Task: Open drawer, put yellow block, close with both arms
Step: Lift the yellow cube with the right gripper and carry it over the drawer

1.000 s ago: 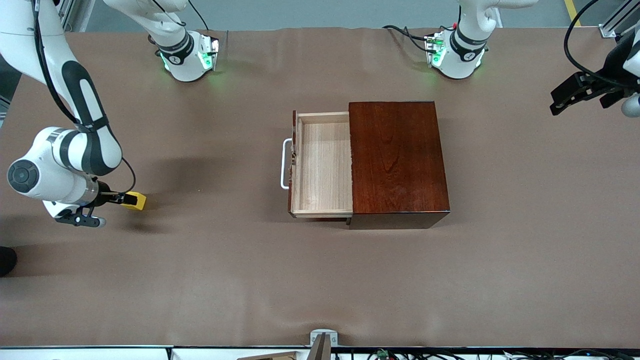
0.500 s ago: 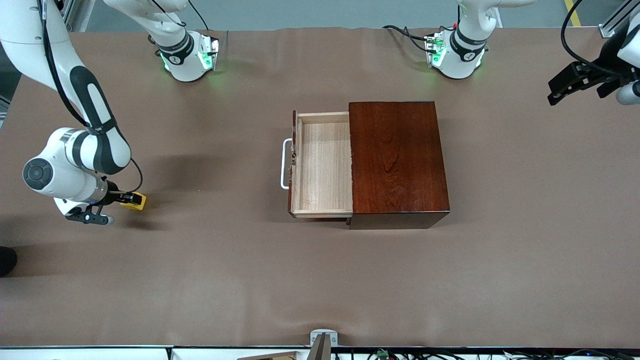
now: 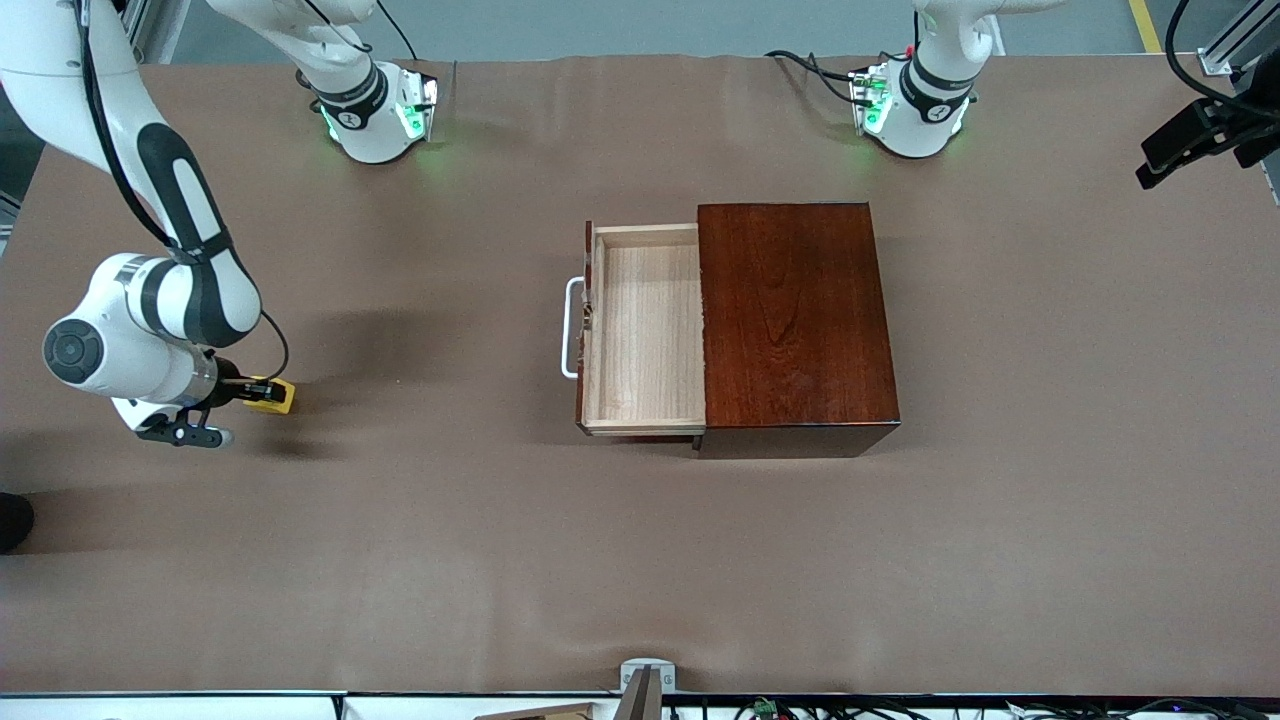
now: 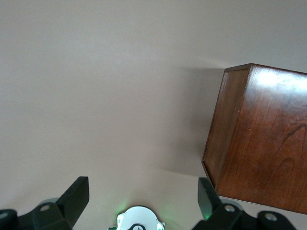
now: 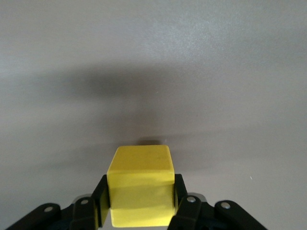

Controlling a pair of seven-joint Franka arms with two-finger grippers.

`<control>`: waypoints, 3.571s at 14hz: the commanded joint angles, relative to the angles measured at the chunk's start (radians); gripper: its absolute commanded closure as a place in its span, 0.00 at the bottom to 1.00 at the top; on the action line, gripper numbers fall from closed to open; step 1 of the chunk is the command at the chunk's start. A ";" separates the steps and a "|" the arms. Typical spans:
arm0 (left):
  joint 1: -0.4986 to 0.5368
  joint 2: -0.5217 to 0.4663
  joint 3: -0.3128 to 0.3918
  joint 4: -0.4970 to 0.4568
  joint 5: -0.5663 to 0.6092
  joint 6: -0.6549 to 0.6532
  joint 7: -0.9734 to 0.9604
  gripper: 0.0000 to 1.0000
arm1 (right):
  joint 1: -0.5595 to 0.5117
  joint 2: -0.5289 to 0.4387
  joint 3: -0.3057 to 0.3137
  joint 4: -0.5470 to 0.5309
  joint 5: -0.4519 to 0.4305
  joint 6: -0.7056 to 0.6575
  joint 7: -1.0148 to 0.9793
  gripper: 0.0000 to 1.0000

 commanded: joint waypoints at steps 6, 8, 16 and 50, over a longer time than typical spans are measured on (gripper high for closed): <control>0.012 -0.028 -0.017 -0.020 -0.002 -0.010 -0.012 0.00 | -0.005 -0.062 0.013 0.230 0.080 -0.361 0.000 1.00; 0.010 -0.020 -0.020 -0.020 -0.002 -0.005 -0.017 0.00 | -0.005 -0.076 0.013 0.275 0.080 -0.422 0.000 1.00; 0.004 -0.017 -0.040 -0.002 -0.019 0.004 -0.031 0.00 | 0.032 -0.233 0.014 0.302 0.168 -0.611 0.099 1.00; -0.005 0.167 -0.468 0.026 -0.006 0.079 -0.311 0.00 | 0.836 -0.001 0.013 0.411 0.340 -0.280 1.981 1.00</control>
